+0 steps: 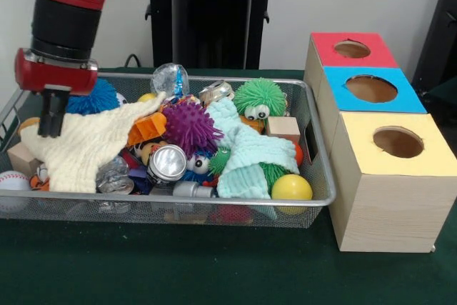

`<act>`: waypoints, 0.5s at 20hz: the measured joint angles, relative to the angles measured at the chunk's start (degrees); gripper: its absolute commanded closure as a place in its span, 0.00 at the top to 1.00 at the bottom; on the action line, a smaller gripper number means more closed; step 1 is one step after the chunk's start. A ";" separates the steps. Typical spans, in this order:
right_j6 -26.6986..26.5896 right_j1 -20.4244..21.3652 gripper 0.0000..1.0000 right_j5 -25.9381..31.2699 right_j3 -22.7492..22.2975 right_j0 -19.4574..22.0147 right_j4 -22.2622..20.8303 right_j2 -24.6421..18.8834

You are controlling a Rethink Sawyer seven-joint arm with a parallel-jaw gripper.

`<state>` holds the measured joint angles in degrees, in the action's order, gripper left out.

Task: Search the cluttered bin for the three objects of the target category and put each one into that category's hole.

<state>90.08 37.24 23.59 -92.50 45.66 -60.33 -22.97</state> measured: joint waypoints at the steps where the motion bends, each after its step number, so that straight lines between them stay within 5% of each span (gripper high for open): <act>1: -1.80 0.04 1.00 1.22 0.24 0.72 0.12 -0.55; 10: -3.06 0.03 1.00 2.04 0.46 0.39 1.81 -2.21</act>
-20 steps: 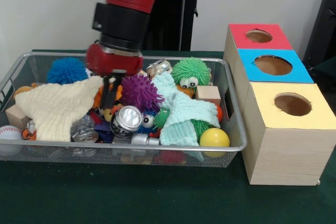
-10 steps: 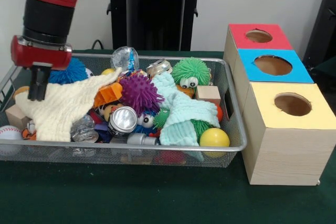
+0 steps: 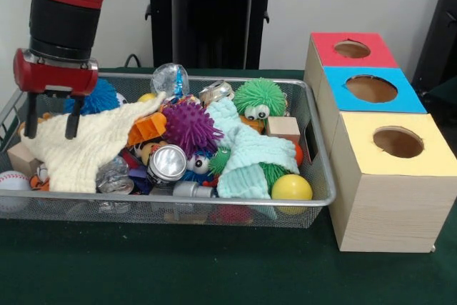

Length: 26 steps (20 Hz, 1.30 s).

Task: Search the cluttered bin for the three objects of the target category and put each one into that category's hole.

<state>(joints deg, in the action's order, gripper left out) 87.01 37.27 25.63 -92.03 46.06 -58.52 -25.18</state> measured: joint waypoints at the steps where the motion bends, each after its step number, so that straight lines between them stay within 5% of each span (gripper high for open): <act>1: 0.00 -0.01 1.00 0.00 -0.01 -0.08 0.13 -0.13; 10: 0.00 -0.62 1.00 0.01 0.15 -0.70 1.70 -1.37; 19: 0.00 -5.96 1.00 -0.73 2.50 -2.79 -0.54 -1.01; 26: 0.00 -9.08 1.00 -7.98 4.78 -4.30 -4.61 1.15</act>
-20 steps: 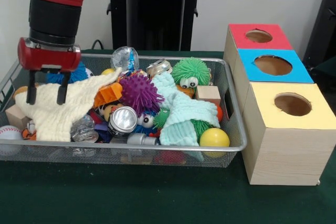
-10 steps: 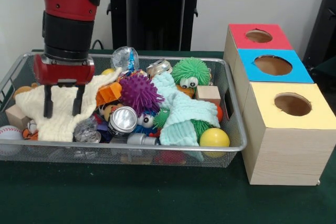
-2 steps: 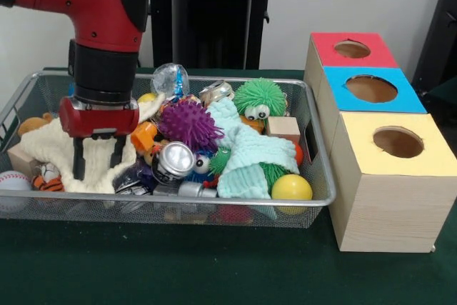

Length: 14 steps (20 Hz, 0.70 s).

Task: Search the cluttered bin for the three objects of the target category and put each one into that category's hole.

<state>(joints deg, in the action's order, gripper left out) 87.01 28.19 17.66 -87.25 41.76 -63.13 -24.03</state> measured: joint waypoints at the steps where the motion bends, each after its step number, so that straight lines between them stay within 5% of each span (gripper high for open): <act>1: 0.00 -0.50 0.00 -1.44 0.39 -0.23 -0.58 0.46; 9: 0.00 -0.76 0.00 -1.65 -0.32 0.24 2.61 0.91; 13: 0.00 2.02 0.00 3.52 -2.78 0.42 9.78 0.53; 14: 0.00 3.96 0.00 7.26 -4.68 0.85 14.66 -0.24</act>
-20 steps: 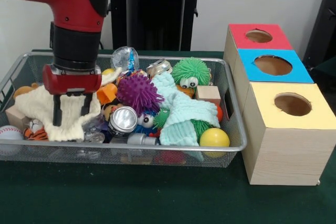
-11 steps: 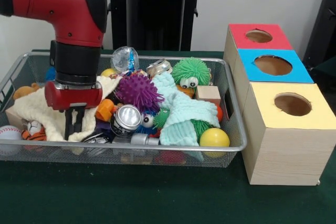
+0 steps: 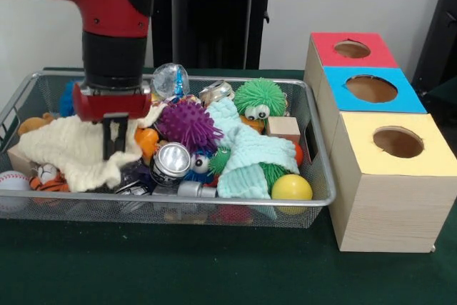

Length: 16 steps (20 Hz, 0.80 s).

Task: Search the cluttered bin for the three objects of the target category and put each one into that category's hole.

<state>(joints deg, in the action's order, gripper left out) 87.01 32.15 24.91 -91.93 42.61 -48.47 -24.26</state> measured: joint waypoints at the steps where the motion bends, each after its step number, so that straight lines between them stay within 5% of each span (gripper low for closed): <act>1: 0.00 0.61 0.00 1.22 -0.61 0.20 1.64 -0.31; 9: 0.00 8.16 0.00 15.44 -8.57 2.10 21.43 -4.92; 16: 0.00 12.34 0.00 17.30 -13.09 1.38 29.60 -6.86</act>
<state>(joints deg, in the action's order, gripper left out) 87.01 44.50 42.21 -105.02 43.99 -18.87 -31.12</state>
